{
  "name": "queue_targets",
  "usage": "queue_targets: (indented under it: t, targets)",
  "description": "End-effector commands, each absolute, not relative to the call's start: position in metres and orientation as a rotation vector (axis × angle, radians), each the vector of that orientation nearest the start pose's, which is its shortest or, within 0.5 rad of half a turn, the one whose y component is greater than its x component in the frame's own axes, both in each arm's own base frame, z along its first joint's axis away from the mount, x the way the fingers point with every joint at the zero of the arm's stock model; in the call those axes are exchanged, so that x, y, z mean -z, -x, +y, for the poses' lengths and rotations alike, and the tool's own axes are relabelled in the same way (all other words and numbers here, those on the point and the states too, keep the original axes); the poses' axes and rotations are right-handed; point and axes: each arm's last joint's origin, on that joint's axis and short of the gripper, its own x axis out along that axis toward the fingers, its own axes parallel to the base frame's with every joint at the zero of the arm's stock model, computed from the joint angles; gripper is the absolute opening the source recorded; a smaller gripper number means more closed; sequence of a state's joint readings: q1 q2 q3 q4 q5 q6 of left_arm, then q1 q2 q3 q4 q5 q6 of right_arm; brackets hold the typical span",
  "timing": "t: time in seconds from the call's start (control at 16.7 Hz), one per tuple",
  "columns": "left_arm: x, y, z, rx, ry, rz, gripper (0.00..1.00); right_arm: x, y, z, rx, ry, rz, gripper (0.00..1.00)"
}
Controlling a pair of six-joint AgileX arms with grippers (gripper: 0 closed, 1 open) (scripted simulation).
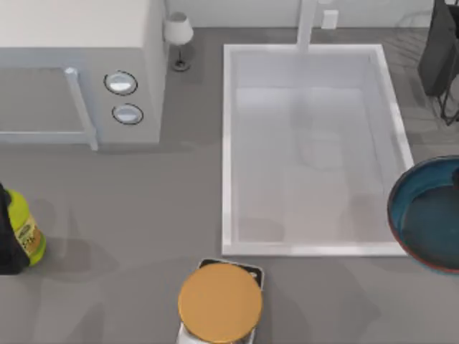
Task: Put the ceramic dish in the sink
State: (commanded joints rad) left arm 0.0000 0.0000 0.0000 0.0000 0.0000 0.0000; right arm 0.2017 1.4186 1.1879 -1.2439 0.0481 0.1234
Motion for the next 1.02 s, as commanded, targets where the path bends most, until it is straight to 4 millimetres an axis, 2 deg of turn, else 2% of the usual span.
queue_targets:
  t: [0.24, 0.48, 0.72, 1.02]
  targets:
    - [-0.160, -0.106, -0.001, 0.000, 0.000, 0.000, 1.00, -0.240, -0.256, 0.080, -0.073, 0.227, 1.289, 0.00]
    - [-0.160, -0.106, -0.001, 0.000, 0.000, 0.000, 1.00, -0.220, -0.271, 0.112, -0.077, 0.305, 0.988, 0.00]
    - [-0.160, -0.106, -0.001, 0.000, 0.000, 0.000, 1.00, -0.213, -0.282, 0.142, -0.053, 0.281, 0.649, 0.00]
    - [-0.160, -0.106, -0.001, 0.000, 0.000, 0.000, 1.00, -0.213, -0.282, 0.169, -0.024, 0.165, 0.284, 0.00]
